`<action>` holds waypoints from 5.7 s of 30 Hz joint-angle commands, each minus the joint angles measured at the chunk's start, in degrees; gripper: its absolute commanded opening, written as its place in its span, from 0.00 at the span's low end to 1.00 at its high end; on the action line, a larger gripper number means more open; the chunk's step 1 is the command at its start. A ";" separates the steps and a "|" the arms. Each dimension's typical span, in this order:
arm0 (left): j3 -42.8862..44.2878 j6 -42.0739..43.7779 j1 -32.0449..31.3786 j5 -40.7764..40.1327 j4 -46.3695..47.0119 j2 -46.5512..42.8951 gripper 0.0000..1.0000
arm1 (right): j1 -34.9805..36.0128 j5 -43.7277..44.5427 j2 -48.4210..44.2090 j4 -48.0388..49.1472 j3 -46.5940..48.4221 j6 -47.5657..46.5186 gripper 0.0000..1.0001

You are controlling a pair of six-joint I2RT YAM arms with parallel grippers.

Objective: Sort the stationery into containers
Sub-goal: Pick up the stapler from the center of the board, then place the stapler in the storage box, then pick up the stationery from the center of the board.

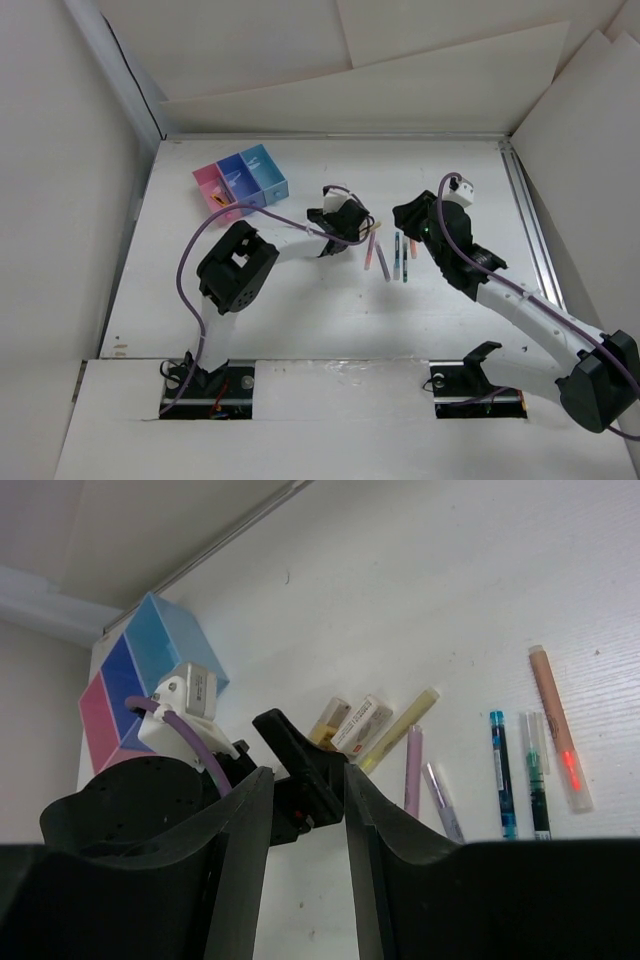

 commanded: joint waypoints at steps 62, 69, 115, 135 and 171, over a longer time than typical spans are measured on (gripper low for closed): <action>13.29 -1.56 33.95 0.09 -6.26 -4.91 0.65 | -0.46 -1.79 -0.58 1.43 1.76 0.23 0.41; 11.00 -1.04 33.95 2.20 -3.63 -9.39 0.75 | -0.46 -1.79 -0.58 1.43 1.76 0.23 0.41; 6.08 24.63 0.56 15.21 13.78 -1.58 0.50 | -0.99 5.95 -6.74 -0.24 0.00 1.81 0.29; 11.36 28.15 0.56 18.46 10.88 4.23 0.31 | -1.51 5.95 -6.21 -0.24 0.00 2.34 0.29; 12.32 23.41 2.75 8.19 11.42 -8.06 0.06 | -1.51 3.76 -5.68 -0.24 0.00 2.34 0.29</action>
